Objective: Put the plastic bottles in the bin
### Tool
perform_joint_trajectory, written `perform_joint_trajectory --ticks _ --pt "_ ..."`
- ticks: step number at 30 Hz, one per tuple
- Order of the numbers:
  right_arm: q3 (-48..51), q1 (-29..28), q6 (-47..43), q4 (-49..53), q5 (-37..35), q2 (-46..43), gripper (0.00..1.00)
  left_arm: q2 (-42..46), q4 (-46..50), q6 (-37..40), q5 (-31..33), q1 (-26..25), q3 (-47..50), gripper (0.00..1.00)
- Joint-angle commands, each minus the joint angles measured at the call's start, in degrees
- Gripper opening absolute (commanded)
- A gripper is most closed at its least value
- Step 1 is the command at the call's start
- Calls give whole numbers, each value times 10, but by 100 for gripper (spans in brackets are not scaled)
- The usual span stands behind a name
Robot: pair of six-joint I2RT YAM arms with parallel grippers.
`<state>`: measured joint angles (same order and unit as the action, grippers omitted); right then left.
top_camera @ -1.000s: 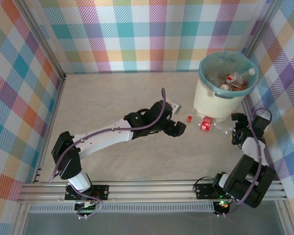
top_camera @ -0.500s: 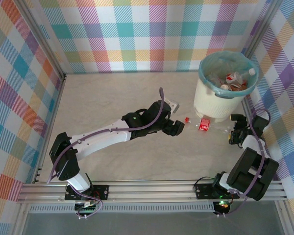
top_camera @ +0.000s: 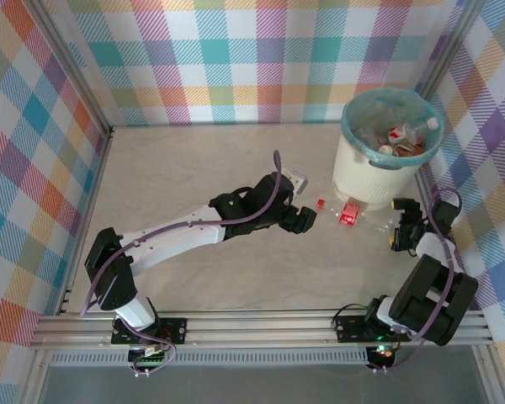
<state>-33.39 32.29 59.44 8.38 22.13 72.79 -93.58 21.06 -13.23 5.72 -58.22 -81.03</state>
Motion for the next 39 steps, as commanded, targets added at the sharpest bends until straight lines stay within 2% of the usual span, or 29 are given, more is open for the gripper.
perform_joint_trajectory --ticks 1,12,39 --pt "-3 5 -27 31 9 -16 100 3 5 4 12 -4 0 87" --pt "6 5 -41 61 22 -42 100 15 -5 -1 14 -3 17 87" --pt "34 -2 76 -75 32 62 100 20 8 -7 28 -2 19 87"
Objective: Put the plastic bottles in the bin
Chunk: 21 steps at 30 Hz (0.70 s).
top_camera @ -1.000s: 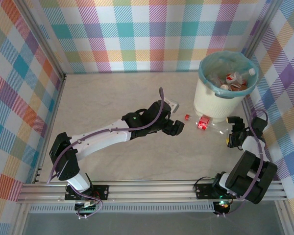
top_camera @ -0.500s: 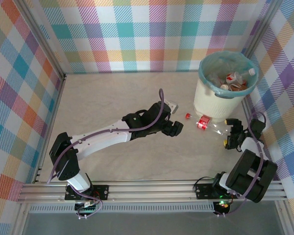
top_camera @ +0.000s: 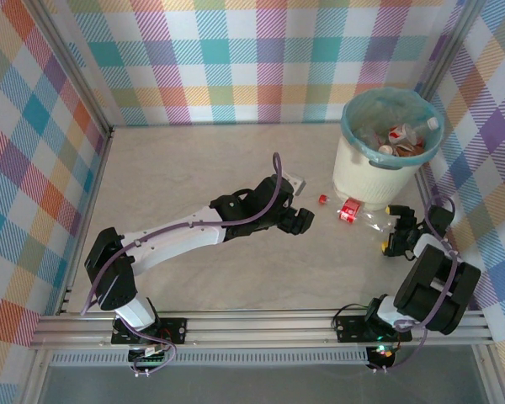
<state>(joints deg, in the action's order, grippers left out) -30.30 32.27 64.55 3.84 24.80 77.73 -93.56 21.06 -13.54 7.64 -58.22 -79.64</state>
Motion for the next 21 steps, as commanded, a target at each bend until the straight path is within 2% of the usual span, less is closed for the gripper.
perform_joint_trajectory --ticks 1,7,21 --pt "4 -3 29 -33 5 15 99 20 7 -4 8 -2 6 88" --pt "9 -5 58 -57 4 28 97 16 8 -5 9 -2 4 88" --pt "28 -45 120 -70 15 6 98 17 8 -7 10 -1 6 87"
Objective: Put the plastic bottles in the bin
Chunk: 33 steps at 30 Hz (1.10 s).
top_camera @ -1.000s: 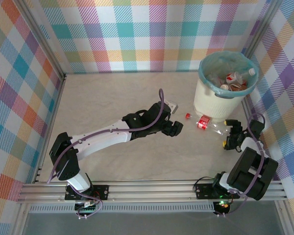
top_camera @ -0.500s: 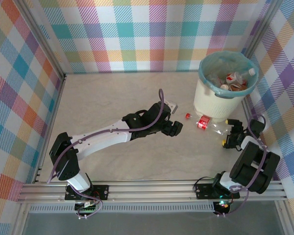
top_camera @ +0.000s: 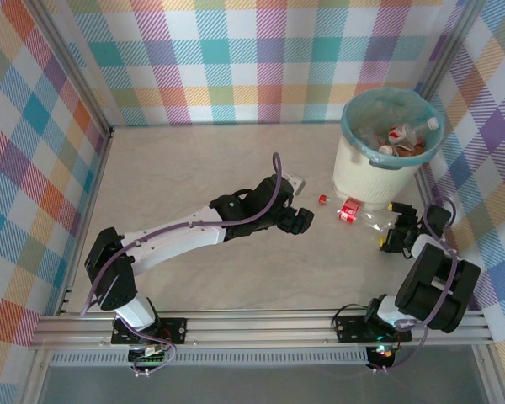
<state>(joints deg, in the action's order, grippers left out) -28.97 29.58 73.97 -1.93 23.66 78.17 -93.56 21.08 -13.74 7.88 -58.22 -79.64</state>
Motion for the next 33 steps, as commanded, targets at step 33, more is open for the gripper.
perform_joint_trajectory --ticks 33 --pt "-78 -22 -240 231 -55 -210 59 65 26 7 -1 17 14 88"
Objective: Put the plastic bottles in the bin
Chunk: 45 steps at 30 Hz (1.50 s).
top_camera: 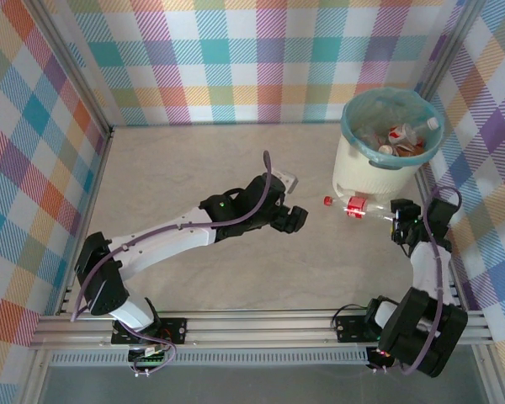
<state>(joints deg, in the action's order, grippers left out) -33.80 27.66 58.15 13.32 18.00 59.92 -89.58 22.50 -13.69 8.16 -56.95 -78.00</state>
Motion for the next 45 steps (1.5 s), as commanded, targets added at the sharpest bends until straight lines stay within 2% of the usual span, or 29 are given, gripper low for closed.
perform_joint_trajectory --ticks 1,7,17,23,27,37,41,45 --pt "-39 -2 -102 97 6 -41 59 29 14 9 -6 4 -4 88" --pt "-124 -7 -226 242 46 -93 55 54 24 27 -8 8 -8 88" --pt "-369 -115 -340 446 31 -91 49 131 40 52 7 10 -7 88" --pt "-558 -141 -363 533 7 -48 46 182 41 58 29 13 4 89" --pt "-726 -146 -370 578 -6 27 43 203 33 52 42 13 12 89" --pt "-1127 -170 -421 680 -130 254 41 210 45 33 57 14 14 89" --pt "-1139 -190 -437 647 -189 282 41 208 50 33 66 15 12 89" --pt "-1138 -213 -470 638 -276 303 41 204 56 31 69 17 8 89"
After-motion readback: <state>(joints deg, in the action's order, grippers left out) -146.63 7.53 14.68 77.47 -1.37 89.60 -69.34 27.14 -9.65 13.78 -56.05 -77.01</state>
